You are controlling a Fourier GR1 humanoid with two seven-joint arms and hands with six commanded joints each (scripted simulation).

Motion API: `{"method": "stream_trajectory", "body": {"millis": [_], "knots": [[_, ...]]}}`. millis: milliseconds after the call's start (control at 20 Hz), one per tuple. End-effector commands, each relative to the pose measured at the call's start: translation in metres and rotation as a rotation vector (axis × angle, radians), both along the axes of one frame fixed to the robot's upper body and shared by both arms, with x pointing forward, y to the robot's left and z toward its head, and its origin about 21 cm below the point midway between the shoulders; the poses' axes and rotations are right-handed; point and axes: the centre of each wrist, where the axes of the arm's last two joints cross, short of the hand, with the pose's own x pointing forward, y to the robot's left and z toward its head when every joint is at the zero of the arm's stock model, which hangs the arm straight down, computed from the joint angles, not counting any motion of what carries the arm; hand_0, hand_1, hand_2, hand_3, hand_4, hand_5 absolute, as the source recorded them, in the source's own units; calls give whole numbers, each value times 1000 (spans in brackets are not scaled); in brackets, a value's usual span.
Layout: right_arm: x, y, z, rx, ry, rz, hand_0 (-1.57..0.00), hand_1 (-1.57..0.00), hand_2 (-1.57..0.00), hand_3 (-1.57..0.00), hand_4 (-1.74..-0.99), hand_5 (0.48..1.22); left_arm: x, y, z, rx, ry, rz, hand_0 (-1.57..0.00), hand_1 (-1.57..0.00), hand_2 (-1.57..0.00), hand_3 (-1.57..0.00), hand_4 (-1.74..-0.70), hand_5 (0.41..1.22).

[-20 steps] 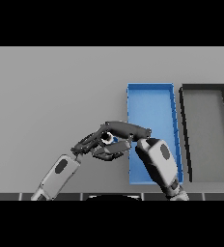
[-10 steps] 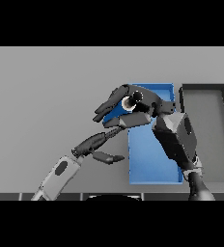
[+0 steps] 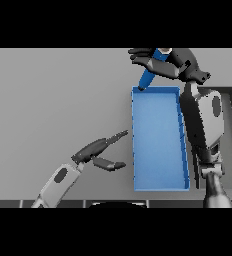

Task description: Pick up the blue pipe and place it into the blue bin.

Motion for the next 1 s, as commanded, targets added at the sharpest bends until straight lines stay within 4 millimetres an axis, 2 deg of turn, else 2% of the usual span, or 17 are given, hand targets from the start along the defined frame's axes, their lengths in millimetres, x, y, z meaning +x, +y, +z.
{"method": "stream_trajectory", "body": {"millis": [0,150,400,550,750,800,850,950], "knots": [[6,-8,-10,-12,39,-35,-1571,-1571,-1571,-1571,-1739,1124,1,2,-1,3,2,8,1,1,1,1,-906,489],[15,-27,-50,-52,165,-125,-1571,-1571,-1571,-1571,-1740,1121,5,2,0,16,-3,11,1,1,1,1,-893,487],[9,-36,-110,-118,391,-230,-1571,-1571,-1571,-1571,-1741,1120,4,2,0,11,13,5,1,1,1,1,-887,470],[4,-52,-151,-189,516,-284,-1571,-1571,-1571,-1571,-1741,1122,4,4,-2,7,5,9,1,1,1,1,-881,463],[-6,-56,-191,-311,650,-285,-1571,-1571,-1571,-1571,-1591,1114,2,1,-2,-4,9,3,1,1,1,1,-884,460],[-8,-58,-199,-346,693,-290,-1571,-1571,-1571,-1330,-1599,1110,2,-3,-2,5,9,3,1,1,1,1,-885,457],[-7,-59,-207,-371,745,-314,-1563,-1459,-1393,-1122,-1547,1133,0,0,-1,3,5,9,1,1,1,1,-886,455],[-6,-57,-220,-402,849,-315,-1045,-933,-891,-718,-1455,1164,2,2,-1,12,16,9,1,1,1,1,-885,454]]}}
